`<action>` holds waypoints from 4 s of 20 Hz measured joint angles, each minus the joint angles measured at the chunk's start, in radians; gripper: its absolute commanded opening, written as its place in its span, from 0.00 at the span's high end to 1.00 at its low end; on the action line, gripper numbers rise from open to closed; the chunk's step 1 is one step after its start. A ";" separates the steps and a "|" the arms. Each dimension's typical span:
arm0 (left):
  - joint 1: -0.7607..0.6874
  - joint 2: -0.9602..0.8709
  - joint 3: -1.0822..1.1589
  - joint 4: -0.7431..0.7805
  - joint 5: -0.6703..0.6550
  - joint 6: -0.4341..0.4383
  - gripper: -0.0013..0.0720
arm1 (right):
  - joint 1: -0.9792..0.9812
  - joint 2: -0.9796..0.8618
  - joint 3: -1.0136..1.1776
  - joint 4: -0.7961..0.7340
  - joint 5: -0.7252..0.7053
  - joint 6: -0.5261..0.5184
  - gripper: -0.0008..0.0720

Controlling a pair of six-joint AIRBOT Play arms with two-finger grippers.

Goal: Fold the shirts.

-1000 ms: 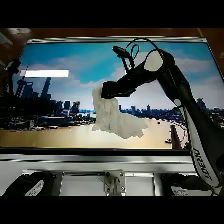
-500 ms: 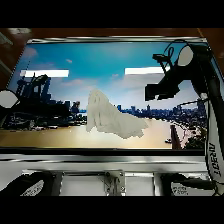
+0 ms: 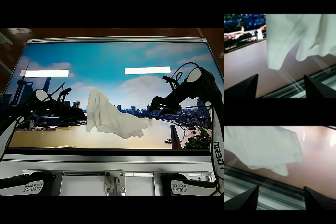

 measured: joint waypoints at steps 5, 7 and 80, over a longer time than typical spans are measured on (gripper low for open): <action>-0.020 -0.092 0.000 -0.052 0.051 0.035 0.06 | -0.008 0.000 -0.028 0.015 -0.045 -0.015 0.08; -0.031 -0.121 0.000 -0.068 0.071 0.044 0.07 | -0.009 0.000 -0.032 0.016 -0.049 -0.016 0.08; 0.266 0.676 0.705 0.581 -0.056 -0.090 0.94 | 0.059 0.628 0.363 -0.209 0.127 0.327 0.91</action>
